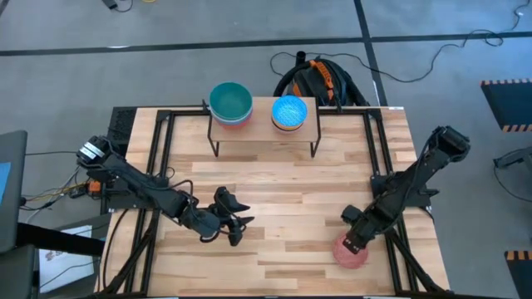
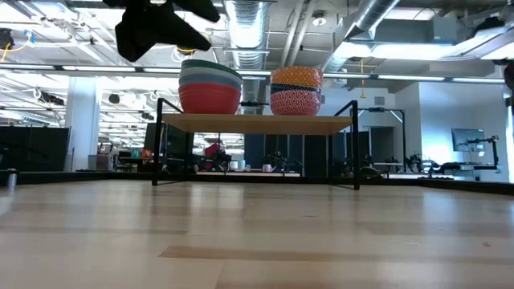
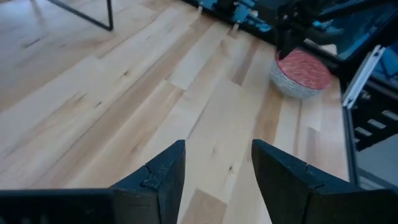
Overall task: Place and stack bowls onto a shelf
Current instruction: Stack the red patterned bowl on top of the light blue patterned bowl on the shelf
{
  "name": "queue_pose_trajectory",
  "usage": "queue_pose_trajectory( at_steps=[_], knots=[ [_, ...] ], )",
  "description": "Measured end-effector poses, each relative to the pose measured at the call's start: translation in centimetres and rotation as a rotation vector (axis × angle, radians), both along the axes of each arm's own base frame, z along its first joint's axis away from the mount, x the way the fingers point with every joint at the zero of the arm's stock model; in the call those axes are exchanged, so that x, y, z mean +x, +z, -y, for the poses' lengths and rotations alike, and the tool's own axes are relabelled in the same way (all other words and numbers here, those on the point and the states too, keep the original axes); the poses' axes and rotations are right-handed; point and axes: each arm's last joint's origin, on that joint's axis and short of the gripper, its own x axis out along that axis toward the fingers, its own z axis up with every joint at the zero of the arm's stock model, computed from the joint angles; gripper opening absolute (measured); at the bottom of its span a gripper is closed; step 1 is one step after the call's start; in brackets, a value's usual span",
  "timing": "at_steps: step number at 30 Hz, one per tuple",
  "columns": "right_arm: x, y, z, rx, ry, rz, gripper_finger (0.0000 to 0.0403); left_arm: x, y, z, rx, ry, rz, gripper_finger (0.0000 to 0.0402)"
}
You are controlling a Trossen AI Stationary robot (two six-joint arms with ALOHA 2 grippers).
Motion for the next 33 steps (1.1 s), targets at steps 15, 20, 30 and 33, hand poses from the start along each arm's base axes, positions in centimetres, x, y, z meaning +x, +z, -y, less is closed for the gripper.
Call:
queue_pose_trajectory(
  at_steps=[15, 20, 30, 33],
  knots=[
    [6.4, 3.2, 2.9, -0.064, -0.303, 0.239, 0.0037, 0.4, -0.2, -0.9, 0.013, -0.015, -0.035, 0.0169],
    [11.3, 2.9, 4.7, -0.128, -0.394, 0.243, 0.0039, 0.8, -0.5, -2.2, 0.012, 0.021, -0.063, 0.0169],
    [20.1, 2.9, 5.4, -0.207, -0.304, 0.217, 0.0041, 0.7, -1.4, -3.2, -0.084, 0.058, -0.162, 0.0169],
    [21.5, 2.8, 5.4, -0.215, -0.266, 0.204, 0.0041, 0.4, -1.8, -3.3, -0.103, 0.069, -0.21, 0.0169]
  ],
)
